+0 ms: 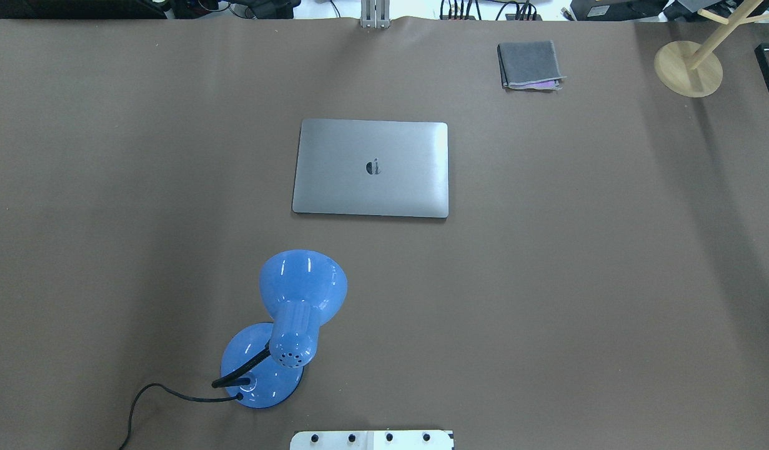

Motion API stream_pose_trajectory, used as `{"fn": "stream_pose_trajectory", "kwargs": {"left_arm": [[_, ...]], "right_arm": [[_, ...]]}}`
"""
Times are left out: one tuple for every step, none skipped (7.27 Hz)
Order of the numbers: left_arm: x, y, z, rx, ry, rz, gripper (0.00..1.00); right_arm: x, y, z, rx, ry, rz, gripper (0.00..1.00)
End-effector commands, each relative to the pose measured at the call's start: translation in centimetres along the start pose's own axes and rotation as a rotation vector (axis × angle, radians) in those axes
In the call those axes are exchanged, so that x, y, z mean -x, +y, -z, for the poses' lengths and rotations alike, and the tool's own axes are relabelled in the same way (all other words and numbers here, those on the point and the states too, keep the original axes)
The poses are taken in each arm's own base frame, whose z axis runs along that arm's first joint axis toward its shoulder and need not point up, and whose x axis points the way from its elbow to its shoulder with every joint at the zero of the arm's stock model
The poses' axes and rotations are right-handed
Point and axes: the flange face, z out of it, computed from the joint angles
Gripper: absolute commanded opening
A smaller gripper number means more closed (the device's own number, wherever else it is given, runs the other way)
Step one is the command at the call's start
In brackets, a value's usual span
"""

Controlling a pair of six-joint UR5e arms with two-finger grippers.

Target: Close laptop

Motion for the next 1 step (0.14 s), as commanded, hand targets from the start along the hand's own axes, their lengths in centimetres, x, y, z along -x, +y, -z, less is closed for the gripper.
{"fn": "stream_pose_trajectory", "kwargs": {"left_arm": [[-0.62,-0.24,0.22,-0.004,0.011,-0.013,0.98]], "right_arm": [[0.07,0.06,0.01,-0.001,-0.005,0.001,1.0]]}}
